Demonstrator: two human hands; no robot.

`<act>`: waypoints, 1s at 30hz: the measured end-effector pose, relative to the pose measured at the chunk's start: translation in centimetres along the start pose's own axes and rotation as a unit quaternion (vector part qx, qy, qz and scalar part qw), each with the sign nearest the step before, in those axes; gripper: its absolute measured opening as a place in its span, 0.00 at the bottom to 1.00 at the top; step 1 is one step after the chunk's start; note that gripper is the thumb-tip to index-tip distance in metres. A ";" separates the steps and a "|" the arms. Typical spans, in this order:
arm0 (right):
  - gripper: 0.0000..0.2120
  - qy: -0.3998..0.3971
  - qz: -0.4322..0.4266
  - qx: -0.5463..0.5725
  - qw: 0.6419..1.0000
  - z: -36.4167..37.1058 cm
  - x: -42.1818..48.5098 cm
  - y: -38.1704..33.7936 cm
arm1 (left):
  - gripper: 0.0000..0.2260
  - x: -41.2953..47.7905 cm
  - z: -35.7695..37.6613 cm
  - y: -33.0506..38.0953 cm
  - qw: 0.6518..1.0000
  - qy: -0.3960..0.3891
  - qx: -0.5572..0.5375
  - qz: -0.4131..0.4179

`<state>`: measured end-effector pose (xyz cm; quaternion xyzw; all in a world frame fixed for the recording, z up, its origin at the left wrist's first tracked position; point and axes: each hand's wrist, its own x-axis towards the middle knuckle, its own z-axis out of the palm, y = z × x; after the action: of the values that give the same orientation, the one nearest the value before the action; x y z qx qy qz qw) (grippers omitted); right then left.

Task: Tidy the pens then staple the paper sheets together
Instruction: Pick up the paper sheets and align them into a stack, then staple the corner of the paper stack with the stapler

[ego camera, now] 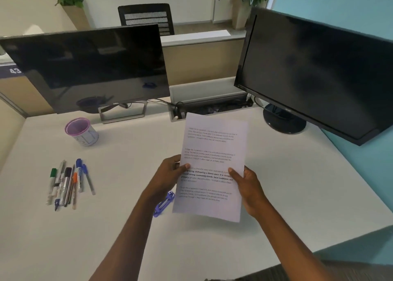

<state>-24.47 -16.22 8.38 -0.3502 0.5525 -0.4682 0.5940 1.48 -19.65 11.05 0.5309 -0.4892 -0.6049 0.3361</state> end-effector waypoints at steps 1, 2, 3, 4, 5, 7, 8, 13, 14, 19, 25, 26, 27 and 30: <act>0.11 0.006 0.010 0.001 1.000 0.2 -0.1 0.6 | 0.11 0.1 -0.1 -0.4 1.000 0.004 0.007 -0.003; 0.11 0.011 0.020 0.002 1.000 0.3 -0.2 1.2 | 0.11 0.1 -0.2 -0.9 1.000 0.009 0.014 -0.009; 0.11 0.018 0.029 0.002 0.999 0.4 -0.3 1.8 | 0.10 0.2 -0.4 -1.3 1.000 0.012 0.020 -0.016; 0.11 0.025 0.036 0.002 0.999 0.6 -0.4 2.3 | 0.09 0.2 -0.6 -1.7 0.999 0.014 0.025 -0.023; 0.11 0.033 0.042 0.001 0.999 0.7 -0.6 2.8 | 0.08 0.2 -0.9 -2.1 0.999 0.015 0.030 -0.029; 0.10 0.048 0.057 0.002 0.997 0.8 -1.0 3.7 | 0.04 0.2 -1.6 -2.7 0.997 0.026 0.057 -0.036; 0.10 0.056 0.066 0.005 0.996 0.8 -1.3 4.2 | 0.02 0.2 -2.2 -3.0 0.995 0.043 0.086 -0.038; 0.10 0.092 0.106 0.014 0.990 0.4 -2.8 6.9 | 0.04 0.1 -4.9 -5.0 0.965 0.115 0.234 -0.025; 0.10 0.098 0.114 0.011 0.989 0.3 -3.2 7.4 | 0.03 0.0 -5.4 -5.5 0.952 0.122 0.278 -0.023; 0.09 0.125 0.144 -0.002 0.982 -0.2 -4.6 9.6 | 0.15 -0.4 -6.9 -7.3 0.929 0.092 0.345 -0.098; 0.09 0.137 0.165 -0.008 0.977 0.1 -6.1 11.1 | 0.07 -0.9 -7.1 -8.9 0.918 0.045 0.374 -0.127; 0.09 0.136 0.167 -0.012 0.977 0.2 -6.3 11.2 | 0.06 -1.0 -7.1 -9.0 0.917 0.051 0.375 -0.129; 0.09 0.135 0.168 -0.014 0.976 0.3 -6.5 11.3 | 0.06 -1.0 -7.1 -9.1 0.917 0.057 0.374 -0.130; 0.09 0.125 0.173 -0.013 0.977 0.7 -6.8 11.4 | 0.07 -1.2 -7.2 -9.2 0.917 0.079 0.367 -0.132</act>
<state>-21.49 -6.27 0.04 -0.1959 0.6806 -0.3907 0.5880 9.78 -17.48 3.01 0.7231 -0.5739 -0.3776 0.0718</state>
